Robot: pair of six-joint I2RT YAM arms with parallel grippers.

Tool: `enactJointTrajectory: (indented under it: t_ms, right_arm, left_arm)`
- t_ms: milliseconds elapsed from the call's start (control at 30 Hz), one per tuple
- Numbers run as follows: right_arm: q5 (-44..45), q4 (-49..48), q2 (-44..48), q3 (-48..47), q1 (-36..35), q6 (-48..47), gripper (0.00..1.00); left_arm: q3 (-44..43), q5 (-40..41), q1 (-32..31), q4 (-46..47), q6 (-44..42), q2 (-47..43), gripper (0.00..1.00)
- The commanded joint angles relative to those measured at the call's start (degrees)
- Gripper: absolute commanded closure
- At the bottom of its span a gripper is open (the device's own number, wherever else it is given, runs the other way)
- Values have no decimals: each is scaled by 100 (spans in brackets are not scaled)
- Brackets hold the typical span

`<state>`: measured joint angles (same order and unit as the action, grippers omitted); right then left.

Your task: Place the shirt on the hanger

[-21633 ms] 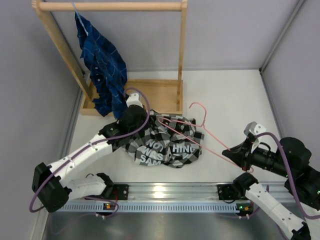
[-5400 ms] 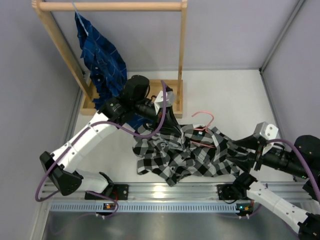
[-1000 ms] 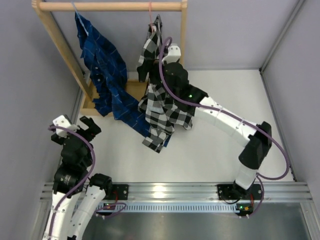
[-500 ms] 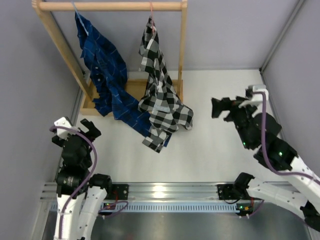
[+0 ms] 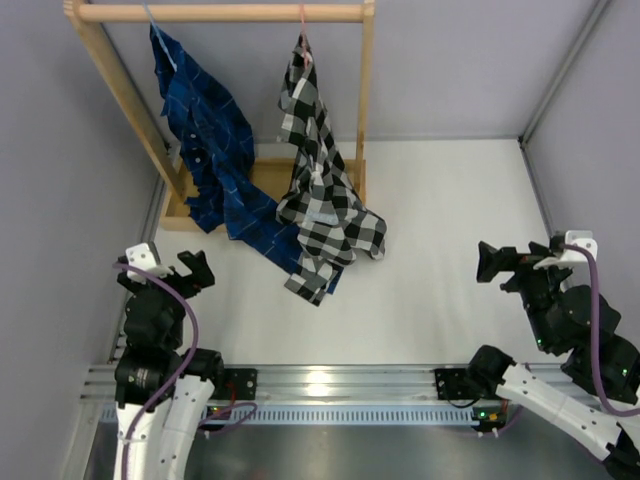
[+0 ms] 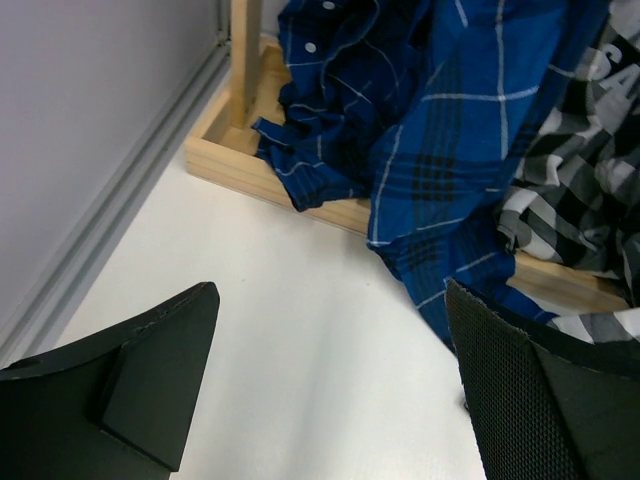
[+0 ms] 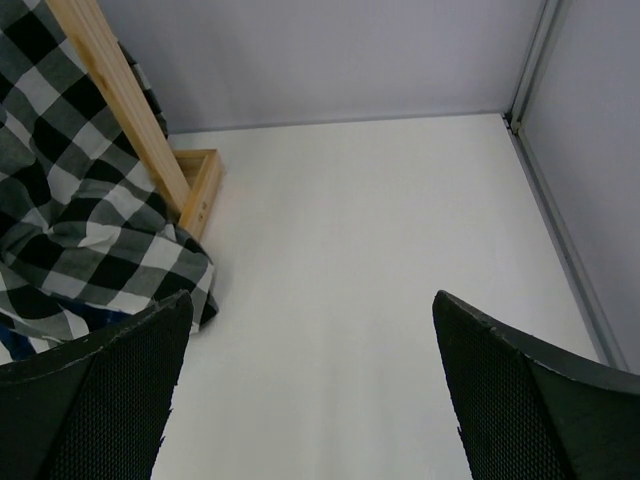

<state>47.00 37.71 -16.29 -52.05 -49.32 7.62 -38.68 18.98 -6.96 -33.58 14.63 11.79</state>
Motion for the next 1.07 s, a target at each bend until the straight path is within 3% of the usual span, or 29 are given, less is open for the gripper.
enactJointTrajectory:
  t_ms: [0, 1033]
  right_arm:
    - [81, 263, -119, -15, 54, -67, 0]
    - [151, 254, -497, -16, 54, -67, 0]
  left_arm:
    - [71, -482, -16, 291, -110, -1, 2]
    - [194, -1055, -51, 440, -119, -28, 2]
